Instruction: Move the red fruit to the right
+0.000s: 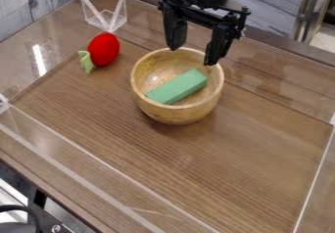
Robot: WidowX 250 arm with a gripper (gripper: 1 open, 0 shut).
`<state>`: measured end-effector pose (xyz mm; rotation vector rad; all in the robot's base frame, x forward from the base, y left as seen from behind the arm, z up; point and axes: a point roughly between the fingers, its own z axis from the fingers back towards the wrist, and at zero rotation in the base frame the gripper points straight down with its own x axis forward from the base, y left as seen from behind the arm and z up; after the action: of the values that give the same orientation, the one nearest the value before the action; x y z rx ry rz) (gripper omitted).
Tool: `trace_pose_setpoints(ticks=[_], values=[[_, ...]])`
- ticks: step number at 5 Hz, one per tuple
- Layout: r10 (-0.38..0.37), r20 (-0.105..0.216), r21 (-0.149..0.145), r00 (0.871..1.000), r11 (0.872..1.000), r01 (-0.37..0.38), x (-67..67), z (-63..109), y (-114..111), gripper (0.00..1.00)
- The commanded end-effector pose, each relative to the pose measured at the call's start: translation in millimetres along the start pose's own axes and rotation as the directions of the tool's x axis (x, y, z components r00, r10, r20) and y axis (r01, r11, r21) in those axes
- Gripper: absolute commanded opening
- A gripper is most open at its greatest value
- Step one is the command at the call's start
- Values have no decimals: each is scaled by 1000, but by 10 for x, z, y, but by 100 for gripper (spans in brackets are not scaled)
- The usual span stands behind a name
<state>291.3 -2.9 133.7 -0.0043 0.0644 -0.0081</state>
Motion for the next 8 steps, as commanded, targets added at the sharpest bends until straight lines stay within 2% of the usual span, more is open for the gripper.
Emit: trace_pose_setpoints(ticks=[1, 2, 3, 4, 5, 6, 7, 8], values=[[0, -19, -1, 1000, 1000, 0, 78, -79, 82, 100], [87, 8, -6, 996, 996, -87, 78, -24, 376, 100], [174, 36, -10, 984, 985, -173, 65, 20, 771, 100], [184, 69, 3, 980, 983, -185, 84, 34, 1167, 100], [197, 72, 18, 978, 980, -198, 142, -61, 1543, 100], [213, 75, 32, 974, 976, -216, 227, -135, 1749, 100], [206, 73, 35, 976, 977, -209, 280, -203, 1840, 100], [173, 72, 40, 982, 984, -176, 307, -272, 1829, 100]])
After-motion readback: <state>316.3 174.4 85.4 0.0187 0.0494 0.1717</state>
